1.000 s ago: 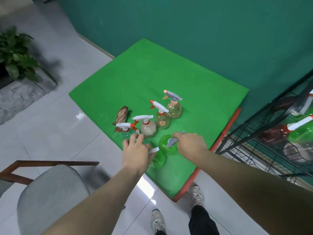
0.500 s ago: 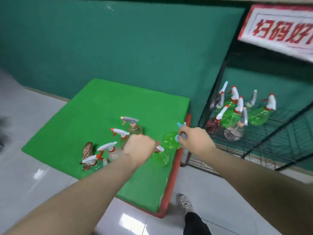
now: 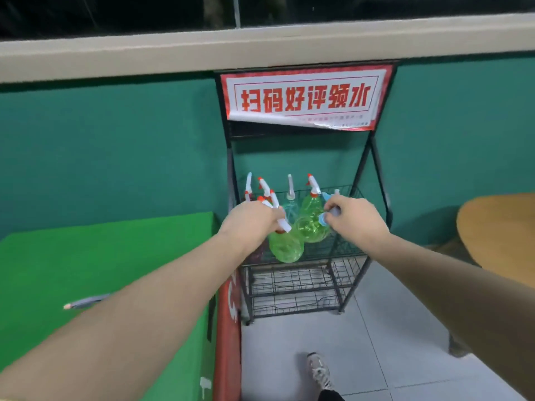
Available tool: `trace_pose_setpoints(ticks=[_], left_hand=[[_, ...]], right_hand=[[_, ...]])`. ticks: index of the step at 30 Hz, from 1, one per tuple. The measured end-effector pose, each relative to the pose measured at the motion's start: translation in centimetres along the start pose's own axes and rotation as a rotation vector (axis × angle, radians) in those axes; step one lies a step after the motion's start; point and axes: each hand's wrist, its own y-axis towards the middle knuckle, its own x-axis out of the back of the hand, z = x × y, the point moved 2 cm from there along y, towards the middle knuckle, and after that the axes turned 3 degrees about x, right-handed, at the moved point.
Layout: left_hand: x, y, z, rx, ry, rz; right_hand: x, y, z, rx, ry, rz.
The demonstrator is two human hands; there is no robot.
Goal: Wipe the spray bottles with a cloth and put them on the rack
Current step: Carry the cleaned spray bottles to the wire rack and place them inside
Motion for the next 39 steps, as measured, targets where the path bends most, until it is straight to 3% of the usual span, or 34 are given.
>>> trace_pose_setpoints(ticks=[5,15,21,26,39], left_hand=[[-0.1,11.4,-2.4,-0.023,0.100,0.058],[-9.1,25.3,-2.2,0.078,0.010,0.311],[-12.4,28.1,-2.1,0.102,0.023,0.462],[-14.1,28.8,-2.0,0.138,0.006,0.498],[-11.4,25.6,-1.8,0.158,-0.010,0.446]], right_hand=[[0.8,7.3,-6.3,-0.050,0.026,0.016],[-7.4,20.4,-14.0,0.028,-0.067,0.340],[-11.7,23.9,-15.2,0.063,-0.084,0.462],[-12.9,25.3,-14.5,0.115,-0.127,0.509],[-9.8,23.5,-13.3,0.116,-0.254,0.421]])
